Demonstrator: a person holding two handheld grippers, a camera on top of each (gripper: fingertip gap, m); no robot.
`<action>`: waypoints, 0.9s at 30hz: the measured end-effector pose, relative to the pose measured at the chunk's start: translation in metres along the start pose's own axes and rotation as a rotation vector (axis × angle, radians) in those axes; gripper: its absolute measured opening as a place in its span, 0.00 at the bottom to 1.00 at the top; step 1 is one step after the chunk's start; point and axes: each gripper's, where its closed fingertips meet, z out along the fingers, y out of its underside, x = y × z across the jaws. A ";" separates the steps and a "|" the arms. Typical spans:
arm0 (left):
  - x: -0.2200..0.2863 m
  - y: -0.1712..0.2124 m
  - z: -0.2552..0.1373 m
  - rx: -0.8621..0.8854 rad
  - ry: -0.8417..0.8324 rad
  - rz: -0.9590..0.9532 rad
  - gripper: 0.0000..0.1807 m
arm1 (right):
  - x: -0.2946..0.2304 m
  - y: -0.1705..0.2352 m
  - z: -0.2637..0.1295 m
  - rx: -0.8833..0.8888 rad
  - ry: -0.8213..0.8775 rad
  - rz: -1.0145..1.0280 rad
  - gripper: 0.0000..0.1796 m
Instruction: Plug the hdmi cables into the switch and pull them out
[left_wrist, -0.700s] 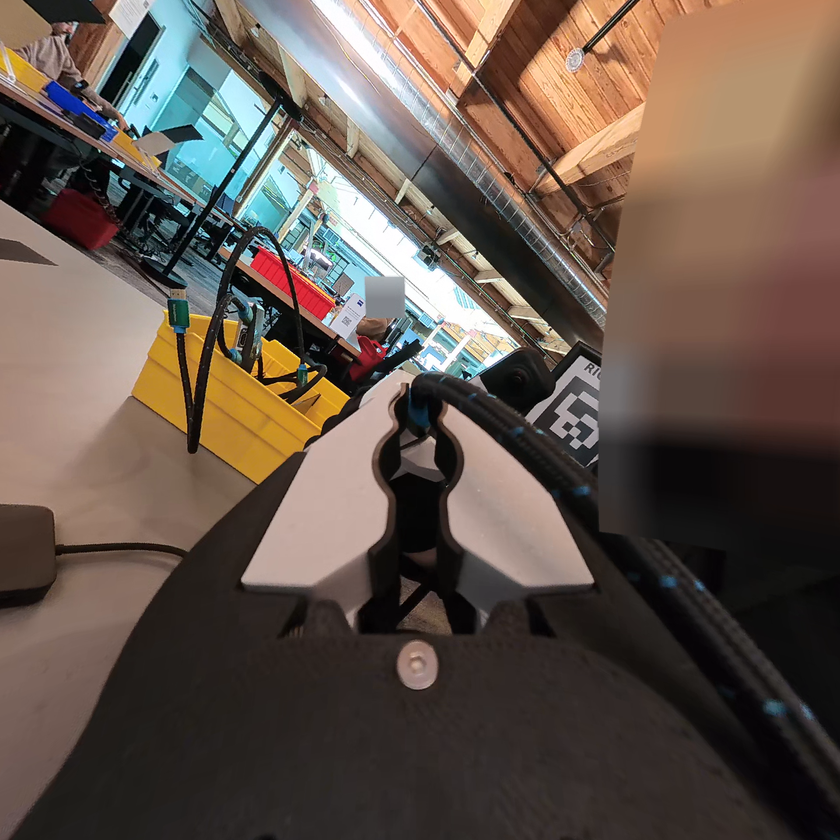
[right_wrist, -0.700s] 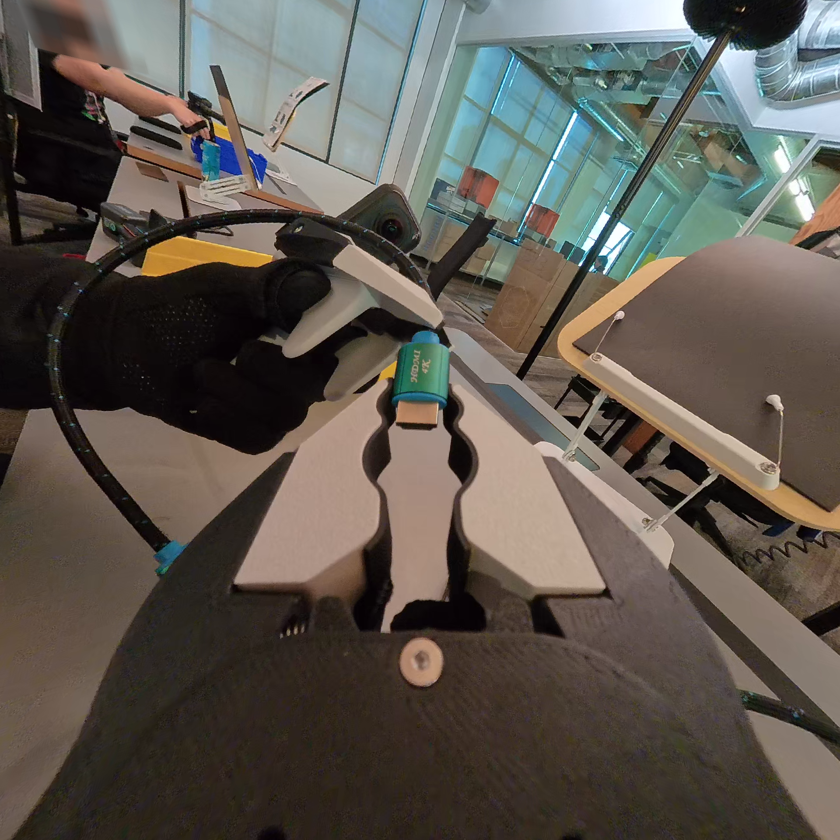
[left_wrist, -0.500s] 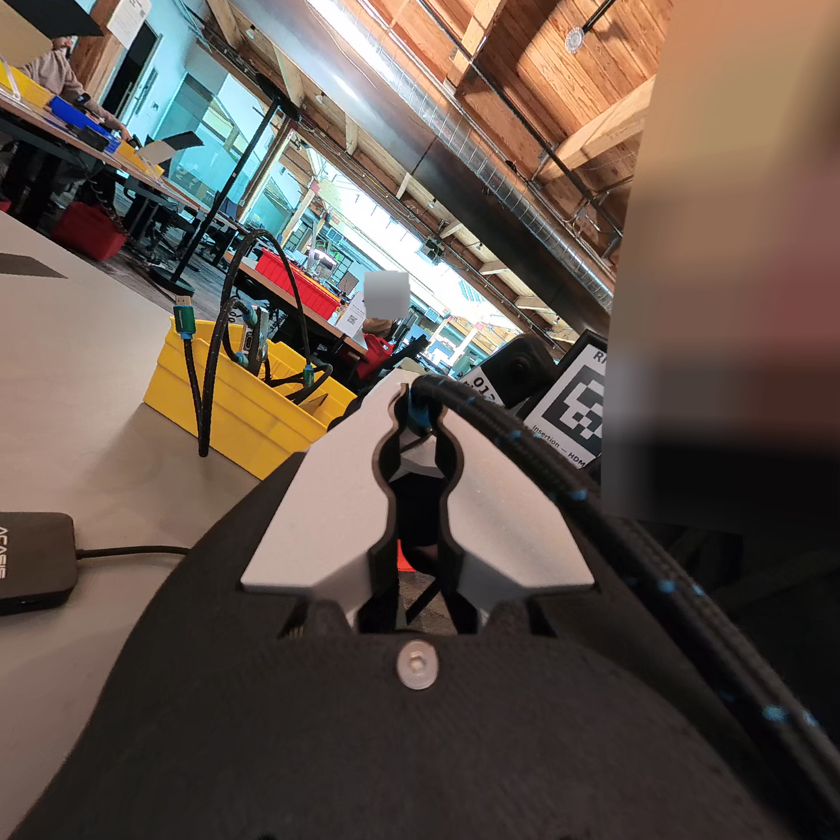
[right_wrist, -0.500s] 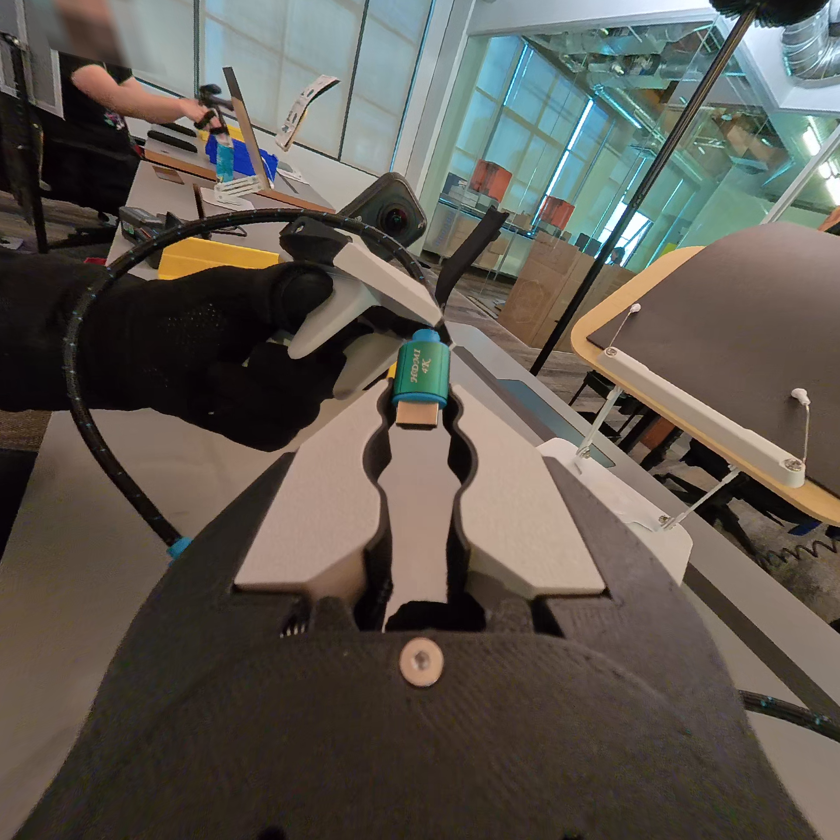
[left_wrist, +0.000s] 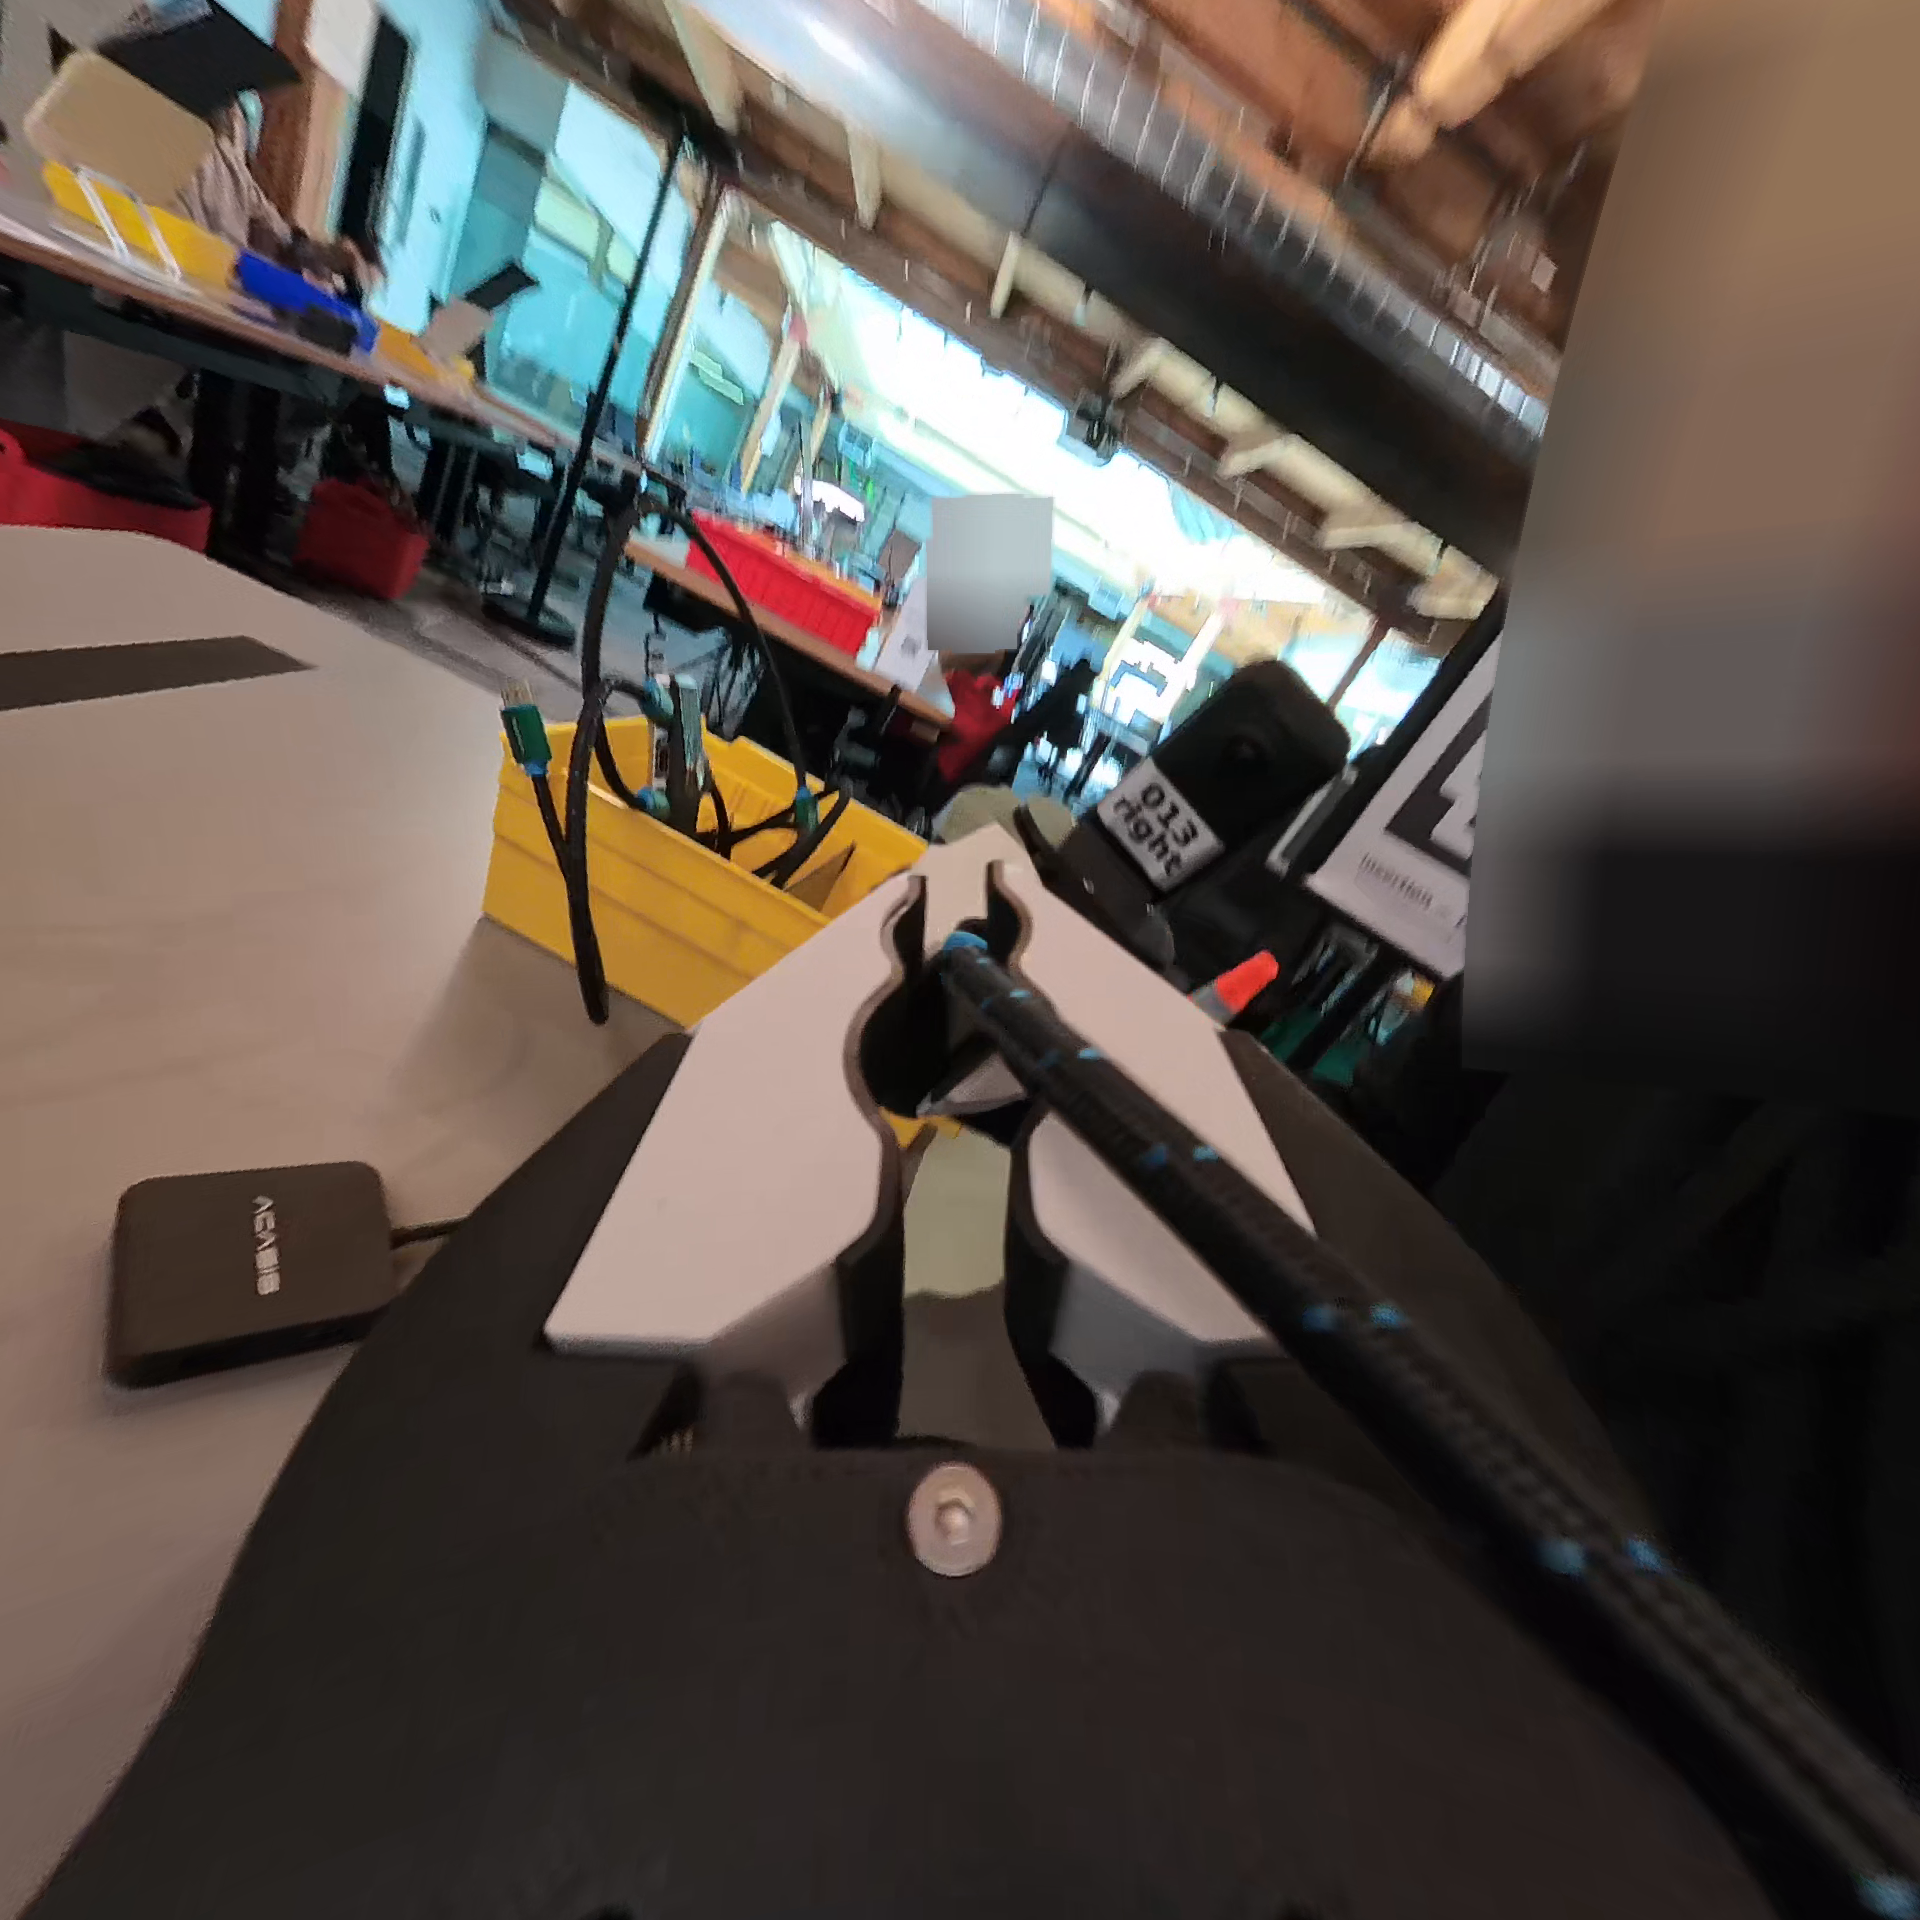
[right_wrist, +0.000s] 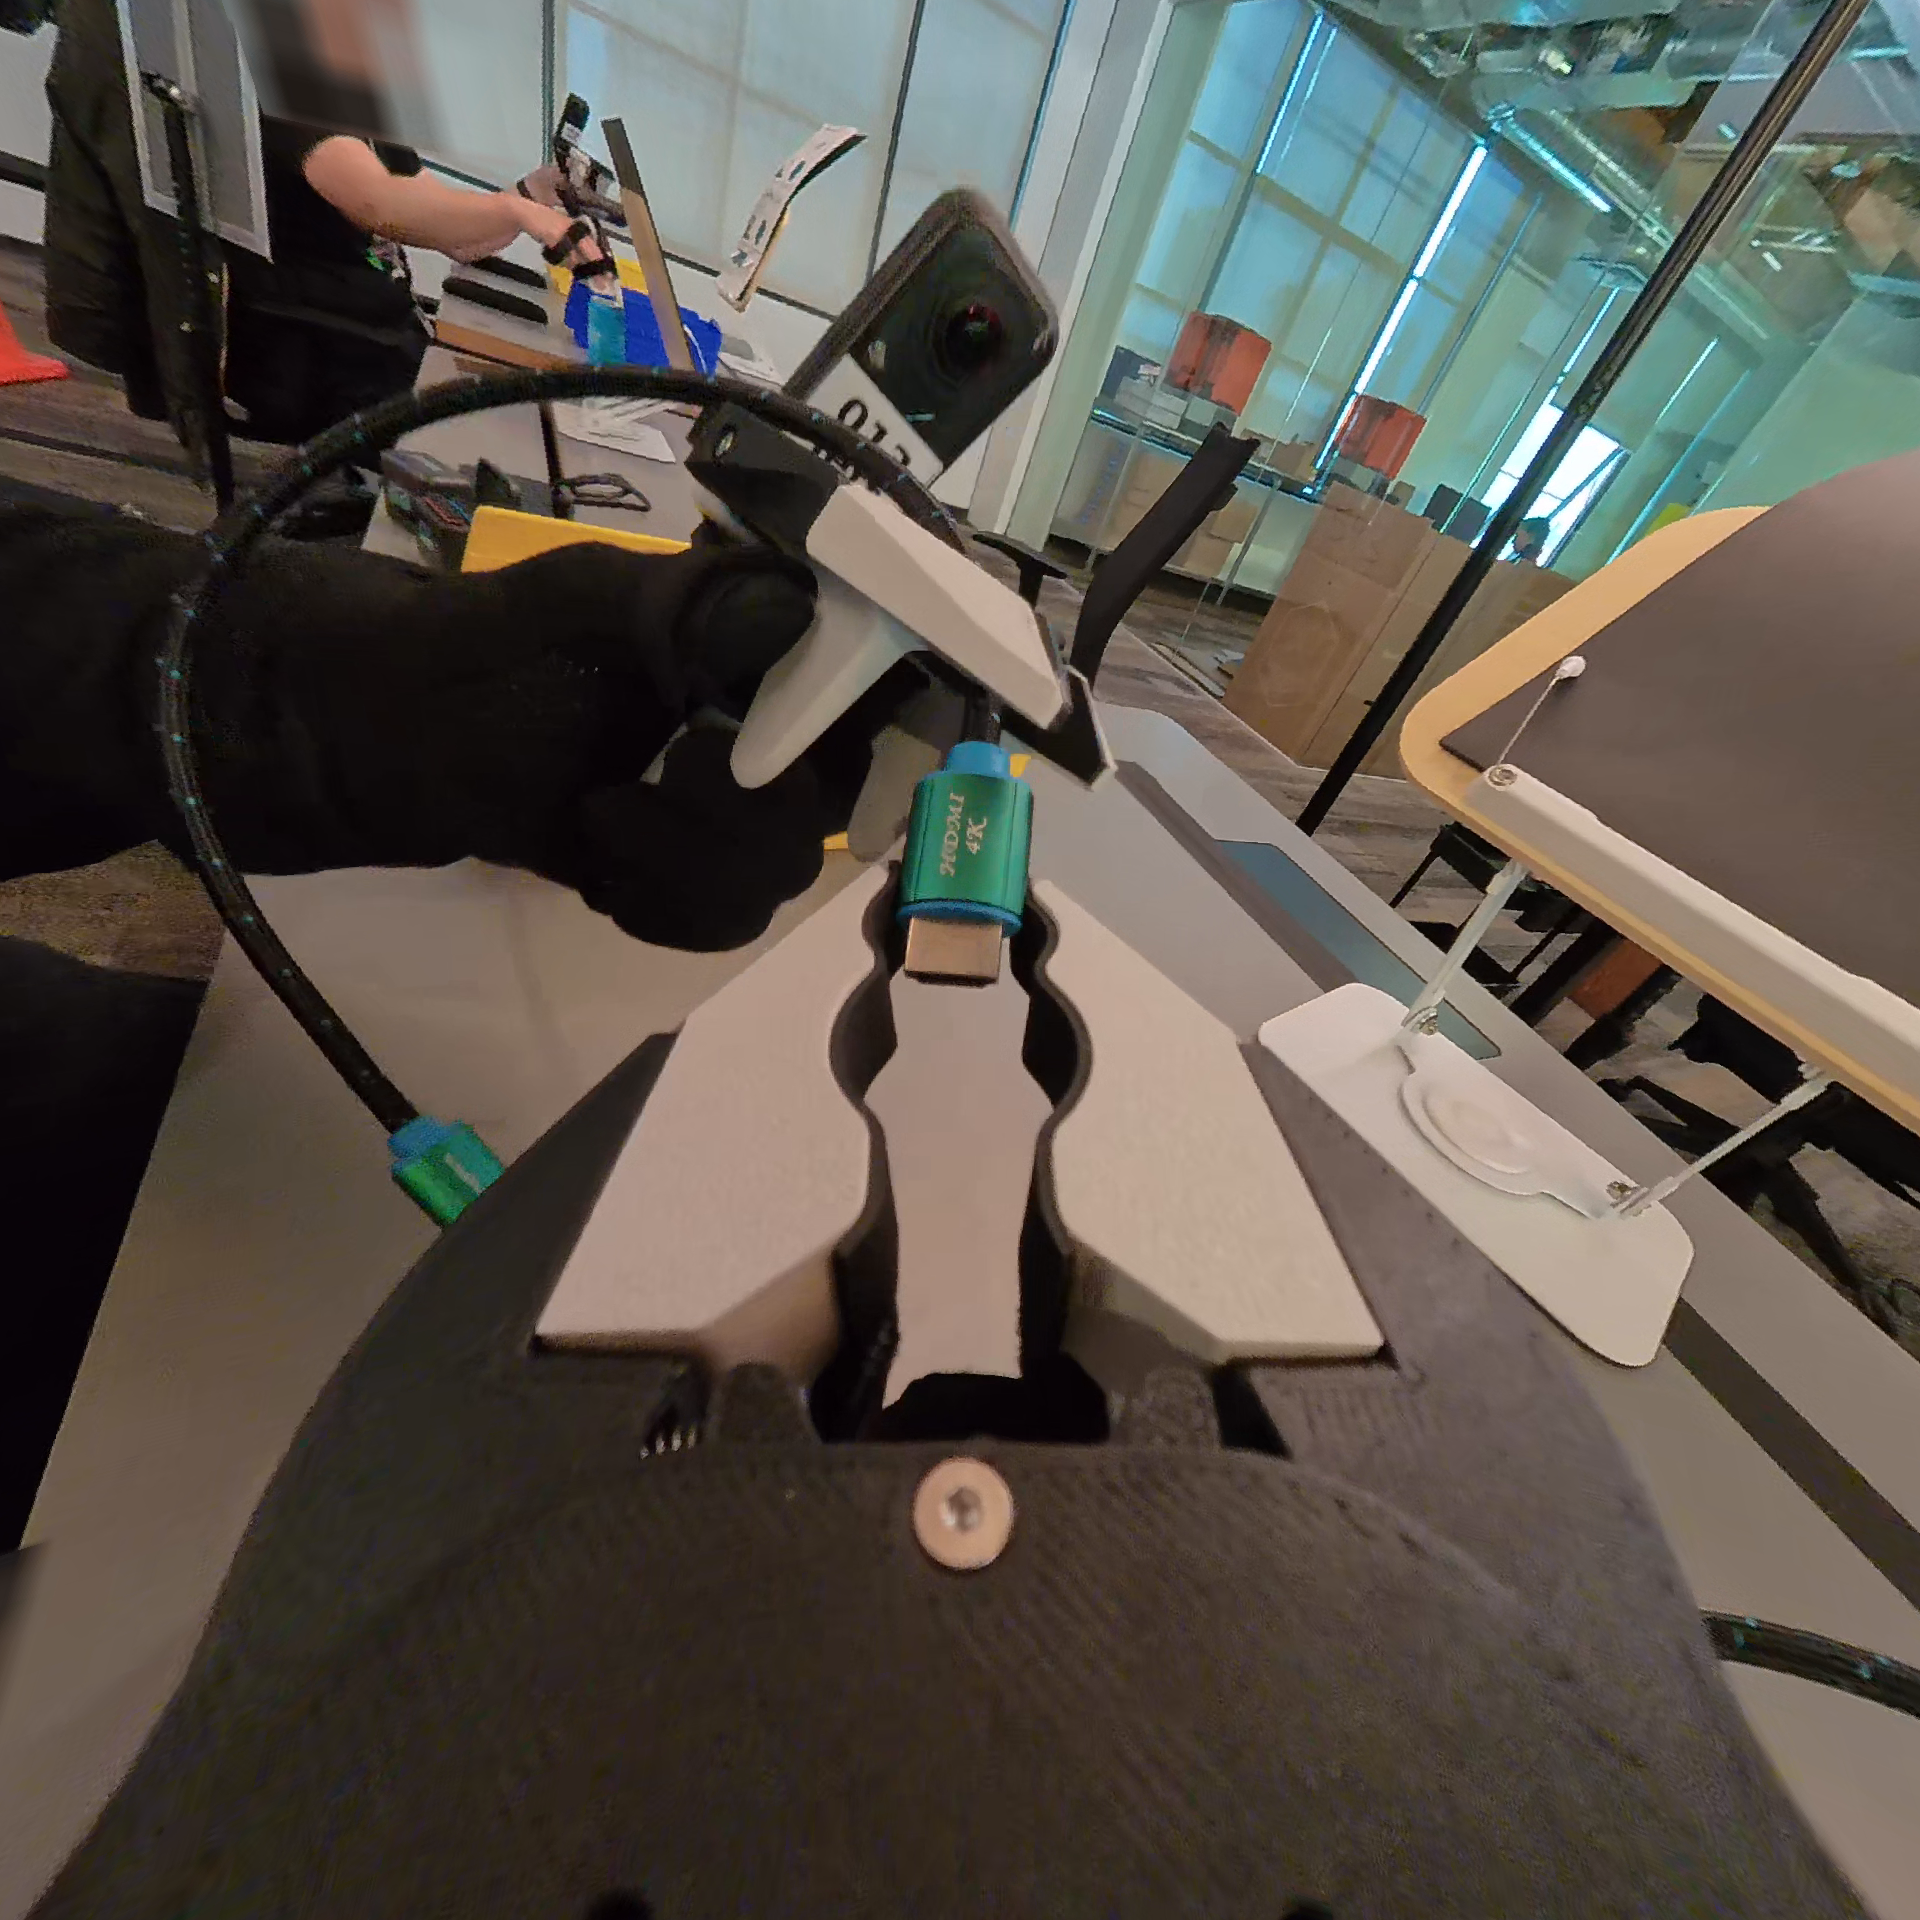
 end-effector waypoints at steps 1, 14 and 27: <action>0.001 0.001 -0.001 -0.020 -0.005 0.011 0.04 | -0.001 0.000 0.000 0.002 -0.008 0.003 0.09; 0.011 -0.027 -0.010 0.062 0.019 0.028 0.10 | -0.002 -0.008 -0.001 0.039 -0.036 0.061 0.09; -0.005 -0.002 -0.010 -0.248 -0.187 0.239 0.00 | -0.004 0.005 -0.006 -0.005 -0.122 0.158 0.09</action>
